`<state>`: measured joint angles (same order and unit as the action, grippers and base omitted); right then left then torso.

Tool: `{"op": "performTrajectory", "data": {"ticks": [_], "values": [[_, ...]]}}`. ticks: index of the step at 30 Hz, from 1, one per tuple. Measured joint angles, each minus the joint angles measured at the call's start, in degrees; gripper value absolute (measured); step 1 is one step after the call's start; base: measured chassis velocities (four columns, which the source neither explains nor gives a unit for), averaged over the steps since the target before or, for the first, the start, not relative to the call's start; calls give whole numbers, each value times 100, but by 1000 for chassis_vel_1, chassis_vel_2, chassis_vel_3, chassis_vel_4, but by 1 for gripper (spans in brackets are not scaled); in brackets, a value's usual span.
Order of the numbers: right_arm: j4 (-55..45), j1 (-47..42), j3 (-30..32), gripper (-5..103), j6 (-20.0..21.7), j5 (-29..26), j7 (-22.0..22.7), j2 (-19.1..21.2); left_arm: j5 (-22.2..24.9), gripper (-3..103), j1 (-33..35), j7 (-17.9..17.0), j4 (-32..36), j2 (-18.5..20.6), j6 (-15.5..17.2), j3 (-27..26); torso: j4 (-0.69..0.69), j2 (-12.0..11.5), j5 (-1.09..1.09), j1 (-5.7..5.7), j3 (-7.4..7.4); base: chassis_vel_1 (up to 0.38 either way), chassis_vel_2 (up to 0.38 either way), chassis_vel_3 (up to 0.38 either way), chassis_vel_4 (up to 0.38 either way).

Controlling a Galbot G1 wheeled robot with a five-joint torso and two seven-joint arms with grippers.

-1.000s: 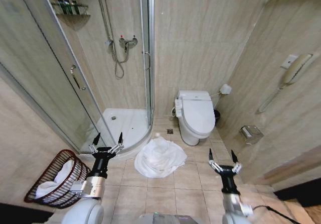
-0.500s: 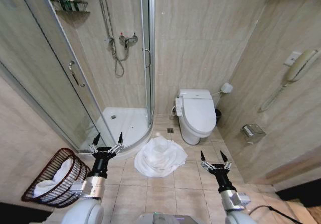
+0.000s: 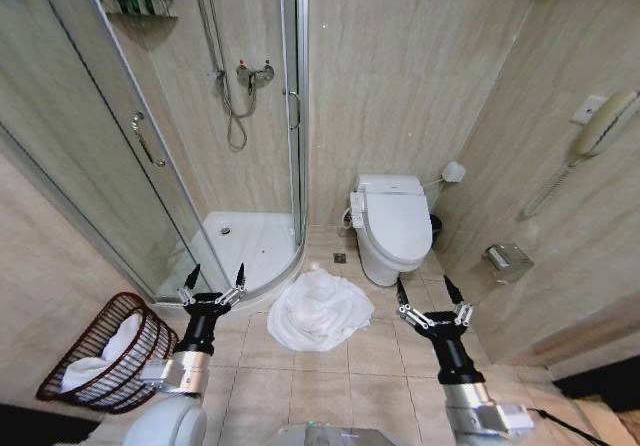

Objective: Discard the used towel into the hamper.

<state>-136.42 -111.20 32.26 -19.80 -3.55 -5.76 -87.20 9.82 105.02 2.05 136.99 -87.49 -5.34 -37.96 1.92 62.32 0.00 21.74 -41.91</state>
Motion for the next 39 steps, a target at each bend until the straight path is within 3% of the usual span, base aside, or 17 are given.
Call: {"op": "performTrajectory", "data": {"ticks": [21,39], "values": [[164,53,25,100,-519,-106,-16,-94,0,100,0,0,0,0,0,0,0,-573,0,-258,315,0,0,0,0],[250,227,55,100,-459,-176,140,-66,0,100,0,0,0,0,0,0,0,-1039,0,-464,574,0,0,0,0]]}}
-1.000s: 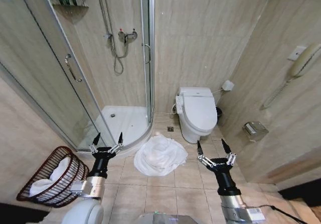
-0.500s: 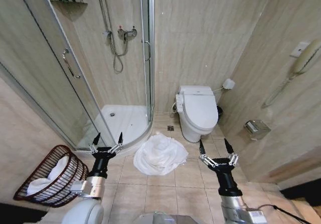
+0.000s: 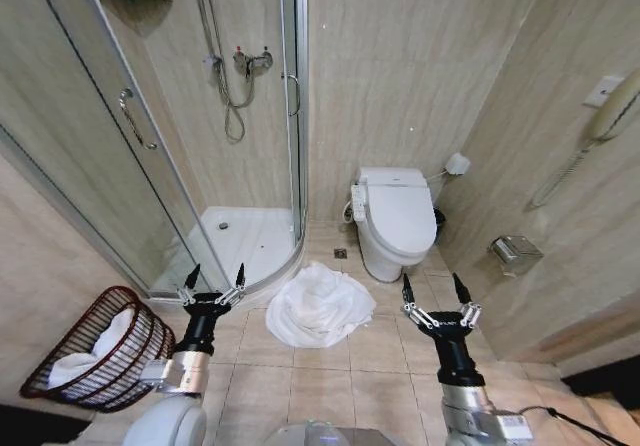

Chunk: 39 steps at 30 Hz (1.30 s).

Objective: Discard the used towel into the hamper.

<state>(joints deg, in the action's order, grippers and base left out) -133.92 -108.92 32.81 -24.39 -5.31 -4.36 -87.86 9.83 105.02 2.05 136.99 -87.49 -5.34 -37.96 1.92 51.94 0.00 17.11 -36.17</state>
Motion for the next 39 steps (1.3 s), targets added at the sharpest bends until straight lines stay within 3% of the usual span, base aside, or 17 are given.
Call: {"op": "performTrajectory", "data": {"ticks": [34,39], "values": [[8,52,-167,100,-22,-395,-174,38,0,100,-1,0,0,0,0,0,1,-823,0,-354,464,-22,25,25,-24],[55,113,-162,100,-220,-392,-222,38,0,100,0,0,0,0,0,0,0,-937,-1,-412,526,0,0,0,0]]}}
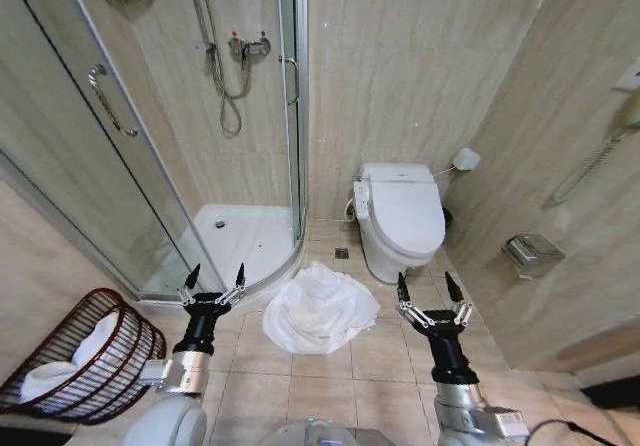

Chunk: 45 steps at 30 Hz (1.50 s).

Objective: Discard the used towel into the hamper.

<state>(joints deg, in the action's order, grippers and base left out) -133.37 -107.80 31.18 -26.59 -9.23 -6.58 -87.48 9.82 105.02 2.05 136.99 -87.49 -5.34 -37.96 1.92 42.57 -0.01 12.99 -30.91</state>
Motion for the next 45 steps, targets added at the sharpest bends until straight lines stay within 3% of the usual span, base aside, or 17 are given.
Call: {"op": "performTrajectory", "data": {"ticks": [10,41,45], "values": [[20,-5,48,100,157,101,200,-8,0,100,0,0,0,0,0,0,0,-256,1,-106,145,0,0,0,0],[246,9,73,100,1,51,-27,-22,0,100,0,0,0,0,0,0,-2,-957,1,-405,548,-18,21,19,-26],[315,18,61,100,-173,12,-136,-29,0,100,-1,0,0,0,0,0,-2,-1033,1,-431,595,-111,144,147,-122]]}}
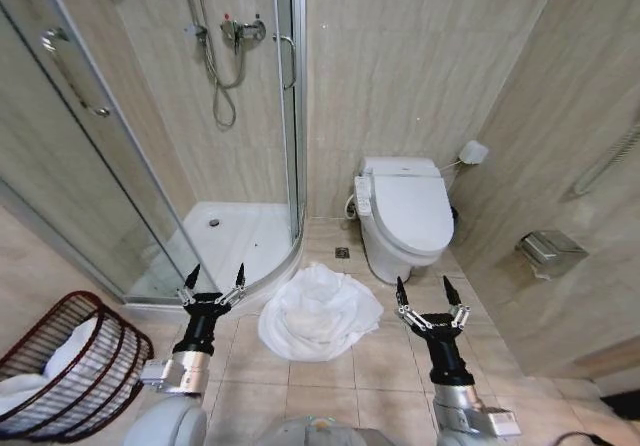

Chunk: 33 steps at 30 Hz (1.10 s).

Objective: Discard the used towel into the hamper.

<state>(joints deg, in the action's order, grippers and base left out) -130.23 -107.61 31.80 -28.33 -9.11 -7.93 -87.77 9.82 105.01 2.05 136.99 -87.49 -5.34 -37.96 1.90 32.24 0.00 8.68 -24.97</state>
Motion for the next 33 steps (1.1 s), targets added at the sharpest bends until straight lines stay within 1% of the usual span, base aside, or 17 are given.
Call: {"op": "performTrajectory", "data": {"ticks": [1,4,5,6,9,12,14,15,17,20,26,31,33], "values": [[17,-4,-4,100,-27,3,-43,-3,0,100,0,0,0,0,0,0,3,-20,0,-8,10,-105,100,107,-99],[42,-22,-12,100,-43,23,-74,-13,0,100,0,0,0,0,0,0,2,-68,1,-29,37,-63,75,74,-11],[58,-26,-12,100,-50,35,-76,-20,0,100,0,0,0,0,0,0,-3,-96,0,-43,52,-55,1,5,3],[75,-28,-11,100,-55,40,-76,-25,0,100,0,0,0,0,0,0,-3,-117,0,-55,64,0,0,0,0],[135,-29,2,100,-57,35,-74,-34,0,100,0,0,0,0,0,0,-2,-172,0,-82,94,20,-11,-34,1],[302,-20,35,100,-55,-3,-66,-32,0,100,1,0,0,0,0,0,3,-266,0,-126,146,57,-9,-26,17],[352,-11,47,100,-55,-13,-64,-30,0,100,1,0,0,0,0,0,2,-298,0,-139,163,29,-7,-3,16],[404,2,62,100,-55,-24,-62,-23,0,100,1,0,0,0,0,0,0,-336,0,-153,186,0,0,0,0],[429,10,68,100,-55,-30,-61,-20,0,100,1,0,0,0,0,0,0,-357,0,-160,200,0,0,0,0],[581,66,108,100,-55,-42,-61,2,0,100,1,0,0,0,0,0,0,-459,0,-201,258,0,0,0,0],[832,149,144,100,-54,-67,-72,25,0,100,0,0,0,0,0,0,0,-583,0,-243,343,0,0,0,0],[1170,313,186,100,47,-186,-72,90,0,100,1,0,0,0,0,0,0,-699,0,-288,415,0,0,0,0],[1383,441,197,100,206,-318,-57,156,0,100,1,0,0,0,0,0,0,-756,0,-311,448,0,0,0,0]]}}
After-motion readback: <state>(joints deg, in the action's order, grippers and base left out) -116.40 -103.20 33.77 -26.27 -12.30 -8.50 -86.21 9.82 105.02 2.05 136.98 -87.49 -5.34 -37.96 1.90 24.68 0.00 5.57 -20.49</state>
